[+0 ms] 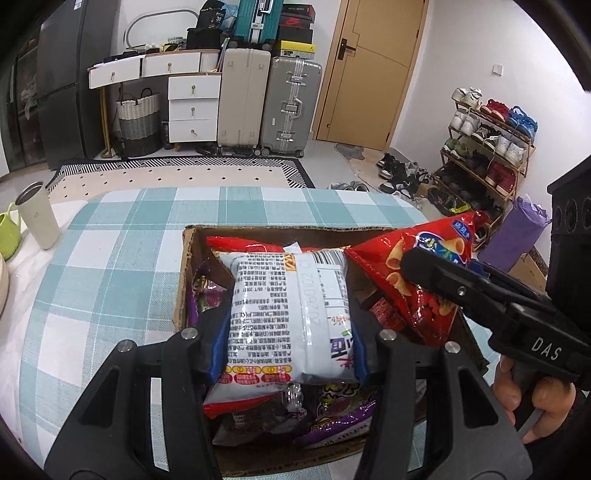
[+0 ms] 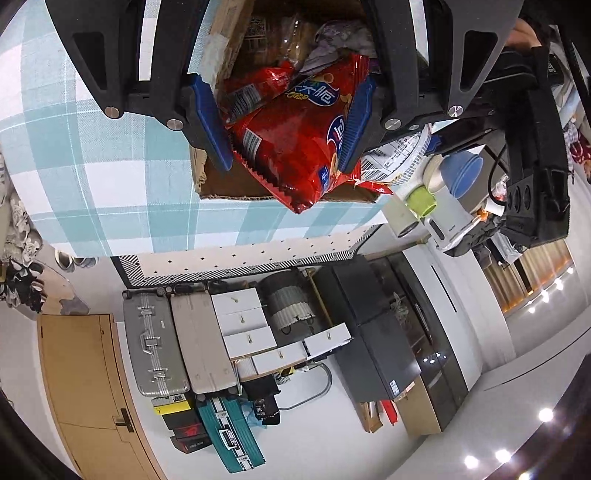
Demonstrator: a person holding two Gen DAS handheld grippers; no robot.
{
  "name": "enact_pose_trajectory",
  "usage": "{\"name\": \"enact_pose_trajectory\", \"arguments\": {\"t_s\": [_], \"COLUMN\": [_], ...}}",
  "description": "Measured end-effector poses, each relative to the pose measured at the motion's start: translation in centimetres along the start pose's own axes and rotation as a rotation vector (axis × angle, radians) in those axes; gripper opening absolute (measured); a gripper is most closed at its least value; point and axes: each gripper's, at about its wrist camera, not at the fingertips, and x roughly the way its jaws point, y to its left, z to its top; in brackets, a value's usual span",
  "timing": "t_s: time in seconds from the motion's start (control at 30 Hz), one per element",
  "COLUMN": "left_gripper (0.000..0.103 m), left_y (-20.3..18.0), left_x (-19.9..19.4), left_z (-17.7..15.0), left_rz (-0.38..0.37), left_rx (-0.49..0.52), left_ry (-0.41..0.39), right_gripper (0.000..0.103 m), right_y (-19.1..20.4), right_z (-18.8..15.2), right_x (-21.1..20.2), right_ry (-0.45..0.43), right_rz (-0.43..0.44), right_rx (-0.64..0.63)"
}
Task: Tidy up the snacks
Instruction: 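Lower both bags into the box and open both tools to release them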
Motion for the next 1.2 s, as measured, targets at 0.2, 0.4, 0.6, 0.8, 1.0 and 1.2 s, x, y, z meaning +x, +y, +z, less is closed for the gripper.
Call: {"name": "enact_pose_trajectory", "arguments": {"t_s": [0.2,0.4,0.6,0.8,1.0,1.2], "left_gripper": [0.049,0.049,0.055,0.09,0.102,0.102], "left_y": [-0.1,-0.3,0.1,-0.2,-0.5,-0.1], "left_x": [1.2,2.0,2.1,0.2,-2.6,-6.5], "left_z": [-0.4,-0.9,-1.2,-1.2,-2.1,-3.7], "left_rz": [0.023,0.042,0.017,-0.011,0.038,0.051], "left_rx": [0.04,0.065,0.072,0.099,0.113,0.097], "left_ry": [-0.008,-0.014,0.008,-0.003,-0.046,-0.086], "right_gripper": [0.059,0.059,0.065,0.083,0.102,0.102], "right_y": [0.4,1.2,1.4,1.1,0.7,1.7], "right_z": [-0.2,-0.7,-0.8,-0.9,-1.3,-3.1], "right_x": [0.5,0.5,-0.3,-2.8,-6.0,-8.3], "right_ry": [0.004,0.008,0.006,-0.032,-0.072,-0.094], "right_rz": [-0.034,-0.064,-0.074,-0.078,-0.063,-0.014], "right_rx": [-0.052,-0.111,-0.117,-0.098,-0.073,-0.104]}}
